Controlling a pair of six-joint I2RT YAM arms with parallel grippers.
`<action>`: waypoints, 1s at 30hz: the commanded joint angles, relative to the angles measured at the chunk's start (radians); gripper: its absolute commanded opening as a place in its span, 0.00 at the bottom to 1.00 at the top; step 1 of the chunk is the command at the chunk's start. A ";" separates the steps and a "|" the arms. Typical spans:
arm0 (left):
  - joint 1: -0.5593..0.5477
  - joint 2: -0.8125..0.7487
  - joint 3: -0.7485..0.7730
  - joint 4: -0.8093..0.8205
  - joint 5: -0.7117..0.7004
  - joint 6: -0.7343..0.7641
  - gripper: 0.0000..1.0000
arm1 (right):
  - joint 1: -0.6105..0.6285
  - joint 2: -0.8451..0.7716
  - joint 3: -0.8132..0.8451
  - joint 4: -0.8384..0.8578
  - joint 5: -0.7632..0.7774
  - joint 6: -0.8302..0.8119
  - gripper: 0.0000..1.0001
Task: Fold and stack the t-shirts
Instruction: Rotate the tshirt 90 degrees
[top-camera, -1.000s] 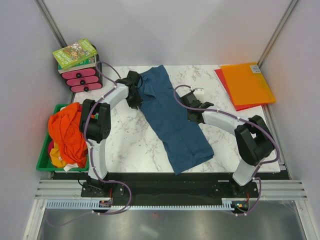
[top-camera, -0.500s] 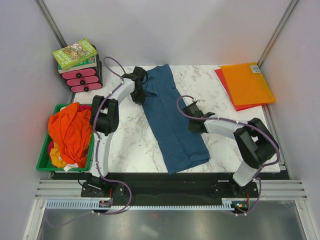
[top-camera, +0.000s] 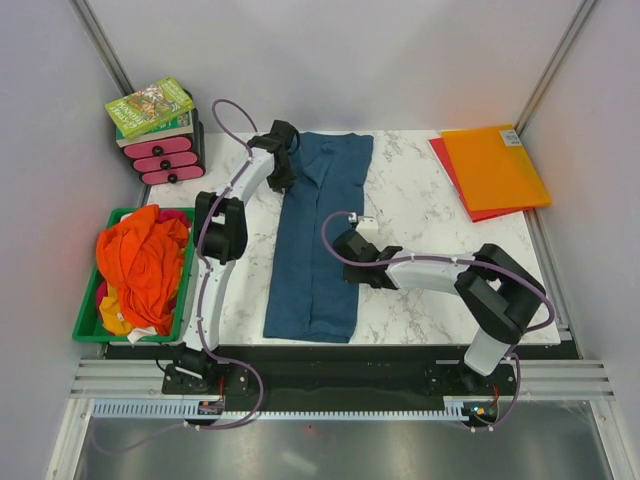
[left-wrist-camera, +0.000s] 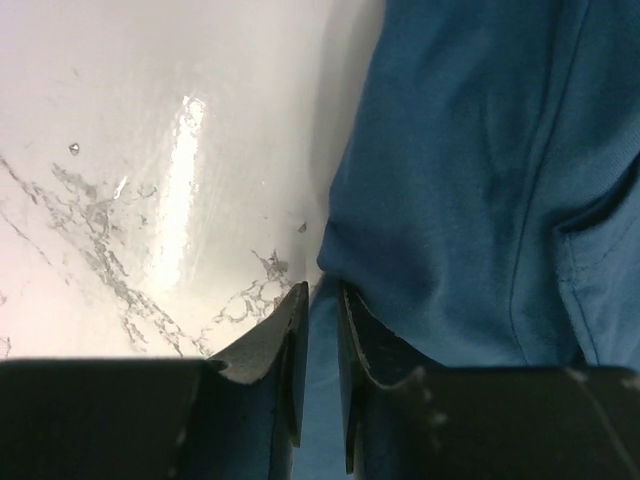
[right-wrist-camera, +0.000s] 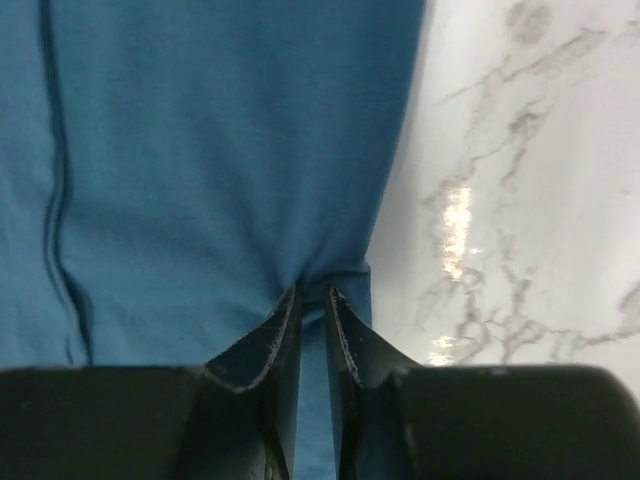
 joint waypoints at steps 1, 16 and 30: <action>0.009 -0.089 0.000 -0.011 -0.057 0.005 0.26 | -0.066 -0.026 0.057 -0.191 0.005 -0.043 0.24; -0.105 -0.811 -0.961 0.277 -0.036 -0.084 0.22 | -0.302 0.045 0.547 -0.275 0.021 -0.324 0.30; -0.149 -1.069 -1.525 0.639 0.220 -0.184 0.25 | -0.301 0.647 1.334 -0.324 -0.032 -0.460 0.50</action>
